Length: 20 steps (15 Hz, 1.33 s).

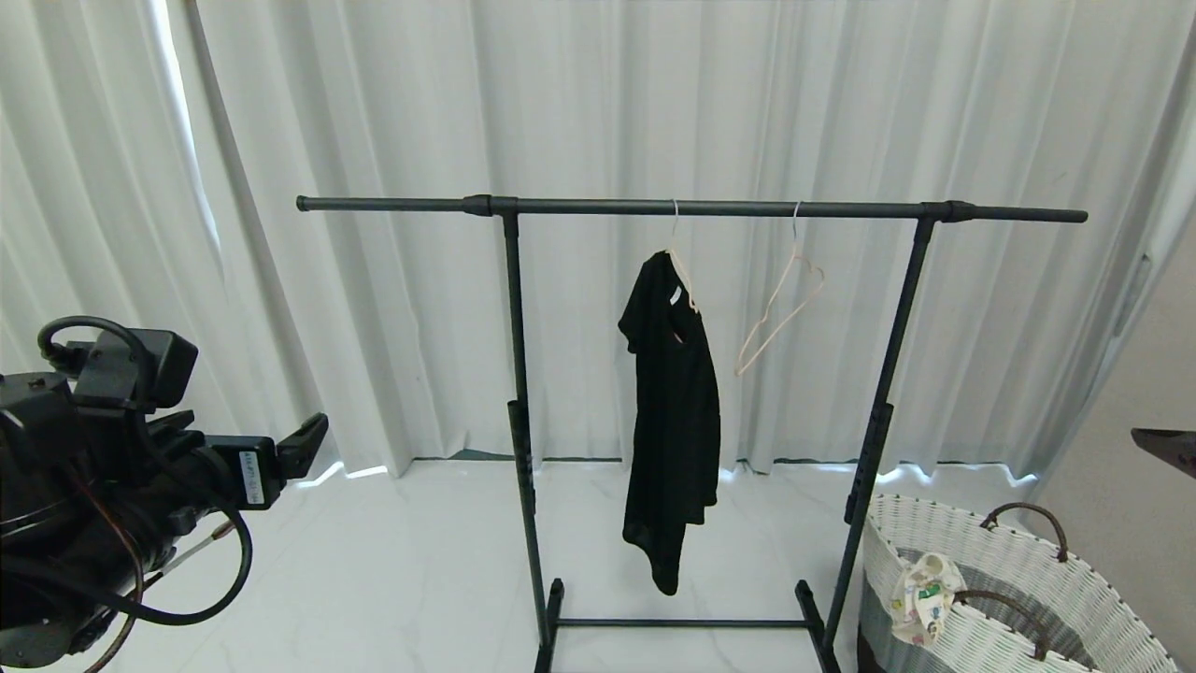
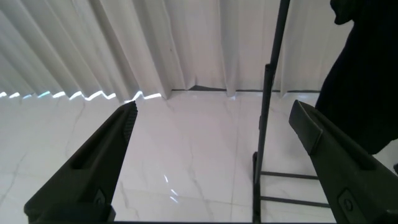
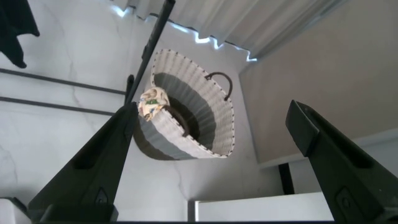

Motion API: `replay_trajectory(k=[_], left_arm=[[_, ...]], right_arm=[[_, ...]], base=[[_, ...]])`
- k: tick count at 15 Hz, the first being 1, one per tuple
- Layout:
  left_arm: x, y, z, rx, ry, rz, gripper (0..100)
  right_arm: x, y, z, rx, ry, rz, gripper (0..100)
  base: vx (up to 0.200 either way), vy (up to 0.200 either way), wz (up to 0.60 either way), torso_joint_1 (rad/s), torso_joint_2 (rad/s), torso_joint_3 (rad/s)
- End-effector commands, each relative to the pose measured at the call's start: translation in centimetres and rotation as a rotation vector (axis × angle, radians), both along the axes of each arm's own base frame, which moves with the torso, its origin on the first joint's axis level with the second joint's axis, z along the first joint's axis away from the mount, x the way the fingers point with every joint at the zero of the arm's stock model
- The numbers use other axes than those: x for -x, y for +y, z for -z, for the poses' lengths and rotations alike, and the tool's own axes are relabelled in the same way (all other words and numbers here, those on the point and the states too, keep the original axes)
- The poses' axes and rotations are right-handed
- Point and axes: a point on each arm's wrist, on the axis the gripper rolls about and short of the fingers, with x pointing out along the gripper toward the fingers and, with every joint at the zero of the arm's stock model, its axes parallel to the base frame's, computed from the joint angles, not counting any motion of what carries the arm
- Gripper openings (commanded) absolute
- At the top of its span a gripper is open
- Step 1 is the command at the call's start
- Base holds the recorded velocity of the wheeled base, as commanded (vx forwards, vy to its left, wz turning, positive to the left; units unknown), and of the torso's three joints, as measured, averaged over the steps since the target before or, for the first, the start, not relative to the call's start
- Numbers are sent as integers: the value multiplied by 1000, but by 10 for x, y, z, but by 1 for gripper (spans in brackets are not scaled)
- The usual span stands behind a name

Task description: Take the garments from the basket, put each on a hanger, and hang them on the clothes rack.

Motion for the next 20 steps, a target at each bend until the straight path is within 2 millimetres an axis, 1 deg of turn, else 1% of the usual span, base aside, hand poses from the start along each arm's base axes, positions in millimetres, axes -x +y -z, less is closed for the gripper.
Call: replay_trajectory(k=[1, 8, 14, 17, 20], left_arm=[[-3, 3, 2, -1, 11, -15, 100], [-4, 8, 5, -12, 26, -70, 100], [-4, 7, 6, -13, 27, -70, 100], [1, 7, 12, -14, 50, -70, 100], [1, 8, 12, -16, 50, -76, 100]], right_arm=[[-1, 0, 1, 1, 4, -1, 100], [-1, 0, 0, 1, 1, -1, 100], [0, 0, 0, 3, -1, 3, 100], [0, 0, 4, 4, 13, 4, 100], [0, 0, 6, 1, 20, 5, 100]], base=[[0, 0, 0, -188, 452, 246], [0, 0, 0, -199, 482, 276], [0, 0, 0, -169, 464, 290], [0, 0, 0, -131, 435, 294], [0, 0, 0, 6, 51, 4]])
